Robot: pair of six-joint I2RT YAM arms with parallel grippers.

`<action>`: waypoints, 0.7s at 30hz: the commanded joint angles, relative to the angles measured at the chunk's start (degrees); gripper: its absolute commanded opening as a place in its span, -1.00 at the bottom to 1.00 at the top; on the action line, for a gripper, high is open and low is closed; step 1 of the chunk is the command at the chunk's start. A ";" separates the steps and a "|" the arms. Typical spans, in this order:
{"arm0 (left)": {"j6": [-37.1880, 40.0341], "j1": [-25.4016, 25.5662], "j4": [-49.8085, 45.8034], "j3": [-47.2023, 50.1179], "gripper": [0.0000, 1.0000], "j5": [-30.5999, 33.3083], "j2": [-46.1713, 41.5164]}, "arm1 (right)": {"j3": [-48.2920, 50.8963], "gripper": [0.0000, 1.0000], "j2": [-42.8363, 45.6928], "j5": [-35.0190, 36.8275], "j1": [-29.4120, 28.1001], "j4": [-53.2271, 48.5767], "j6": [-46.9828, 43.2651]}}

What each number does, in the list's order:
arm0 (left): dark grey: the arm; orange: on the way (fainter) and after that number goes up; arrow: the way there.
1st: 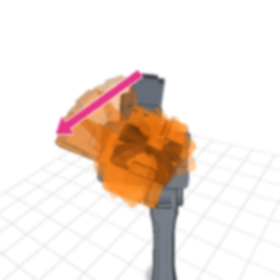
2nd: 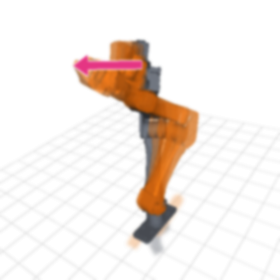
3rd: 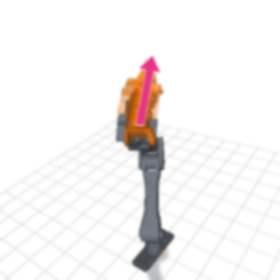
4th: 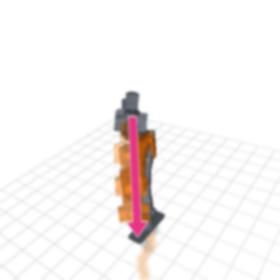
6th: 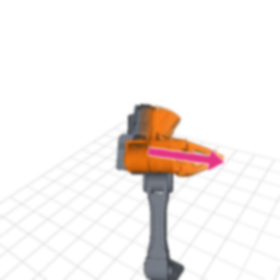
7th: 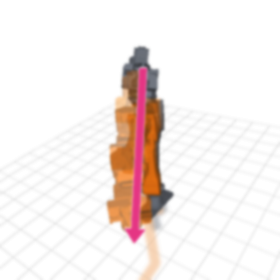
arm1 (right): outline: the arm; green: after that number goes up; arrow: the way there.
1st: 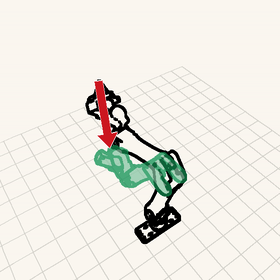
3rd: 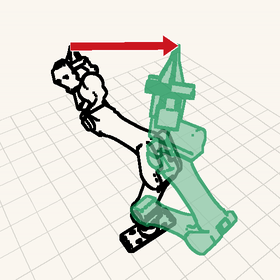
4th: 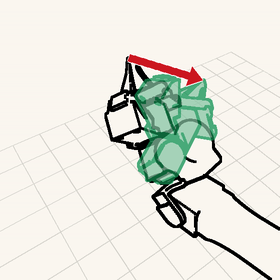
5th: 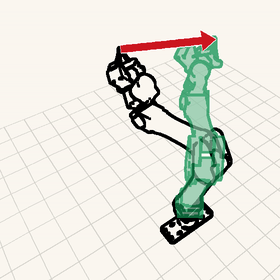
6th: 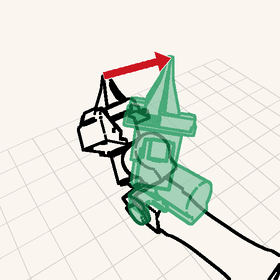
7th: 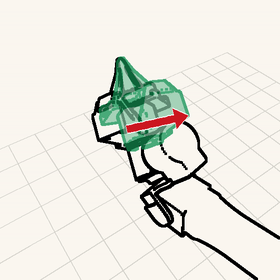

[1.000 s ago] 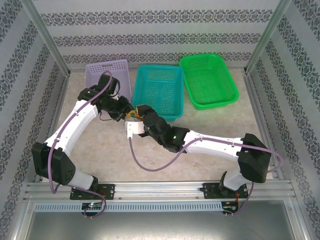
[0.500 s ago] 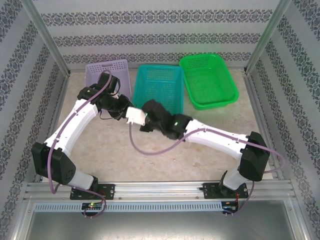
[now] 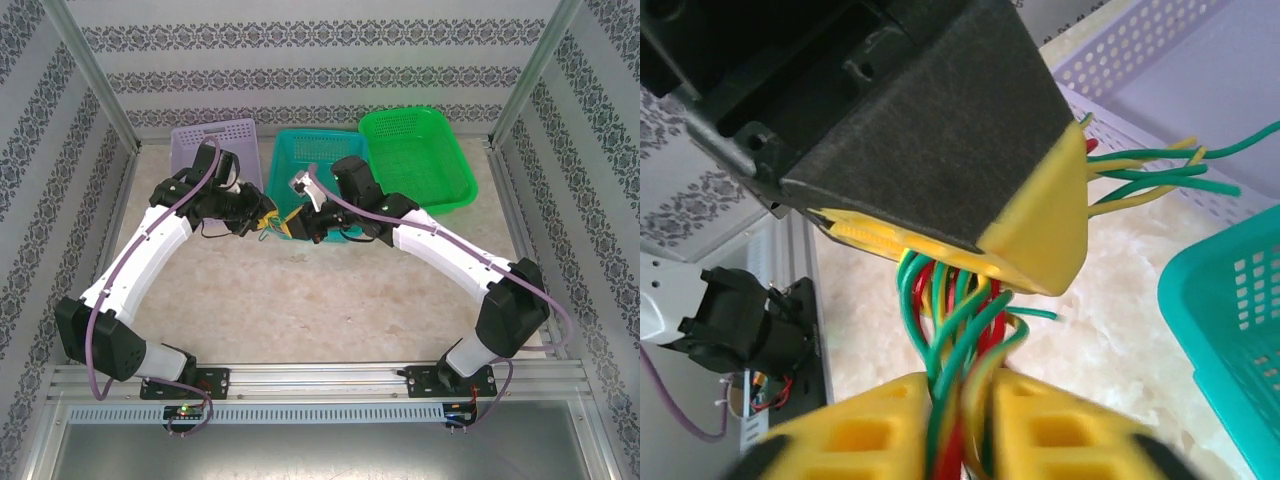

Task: Untangle the cables

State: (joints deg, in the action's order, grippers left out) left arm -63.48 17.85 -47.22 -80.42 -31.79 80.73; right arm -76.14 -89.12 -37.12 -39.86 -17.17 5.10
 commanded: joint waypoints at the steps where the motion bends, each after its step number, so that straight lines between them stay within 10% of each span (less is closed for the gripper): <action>1: -0.58 -1.13 3.39 -1.57 -1.00 1.10 -0.84 | 1.87 0.03 4.32 15.34 -3.07 -11.03 -6.14; 10: -1.32 -1.02 -2.74 -2.65 -1.00 0.65 1.79 | 8.26 0.72 8.23 57.76 -16.72 4.08 -36.59; 21: -2.52 -0.98 -3.63 -4.66 -1.00 -1.01 3.91 | 6.05 0.37 -2.06 71.93 -21.67 17.24 -54.55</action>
State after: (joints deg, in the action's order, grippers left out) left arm -65.04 17.50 -48.93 -82.98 -31.48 84.29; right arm -67.29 -89.27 28.82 -61.01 -3.18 -44.97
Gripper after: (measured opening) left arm 0.148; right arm 0.703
